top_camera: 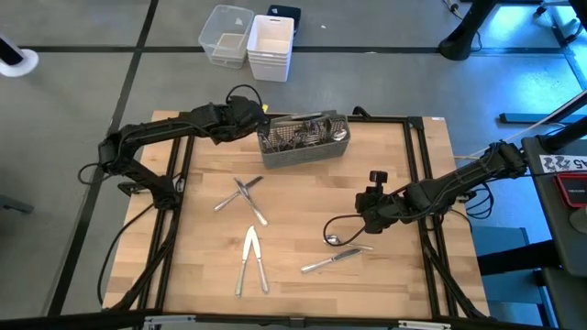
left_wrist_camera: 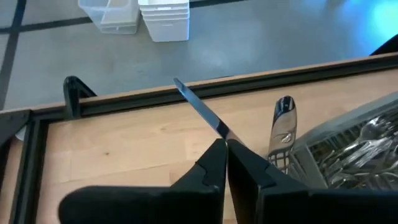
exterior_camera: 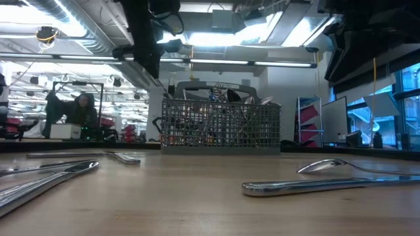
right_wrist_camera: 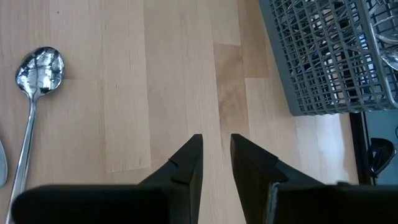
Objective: Sort silverware
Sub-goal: Adjust the silver knife into the silverware organizer
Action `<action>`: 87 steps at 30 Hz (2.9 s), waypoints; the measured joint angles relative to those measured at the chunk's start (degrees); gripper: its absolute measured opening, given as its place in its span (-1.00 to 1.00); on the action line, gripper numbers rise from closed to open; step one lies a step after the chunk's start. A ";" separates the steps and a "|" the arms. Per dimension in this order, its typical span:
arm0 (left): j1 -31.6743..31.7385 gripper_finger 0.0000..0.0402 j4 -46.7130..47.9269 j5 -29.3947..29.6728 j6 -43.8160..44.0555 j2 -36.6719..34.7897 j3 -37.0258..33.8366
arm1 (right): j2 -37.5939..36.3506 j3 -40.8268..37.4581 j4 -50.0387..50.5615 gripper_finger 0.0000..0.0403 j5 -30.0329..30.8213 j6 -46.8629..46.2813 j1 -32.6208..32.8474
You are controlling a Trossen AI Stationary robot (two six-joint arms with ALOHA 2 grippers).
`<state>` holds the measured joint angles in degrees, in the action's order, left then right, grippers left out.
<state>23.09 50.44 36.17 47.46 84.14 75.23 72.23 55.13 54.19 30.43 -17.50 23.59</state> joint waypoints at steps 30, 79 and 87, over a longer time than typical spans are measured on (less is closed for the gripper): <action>1.66 -0.77 3.84 -10.88 -5.63 -0.07 0.05 | 0.00 0.00 -0.02 -0.59 -0.02 0.00 0.01; 10.58 -0.29 -3.85 -18.89 1.82 -0.11 0.03 | 0.00 0.00 0.00 -0.59 -0.02 0.02 0.02; 11.57 -0.66 -3.99 -16.90 1.62 2.00 0.03 | 0.00 0.00 0.00 -0.59 -0.02 0.02 0.01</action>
<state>34.66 46.45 19.28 49.08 86.14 75.26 72.23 55.13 54.19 30.41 -17.47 23.61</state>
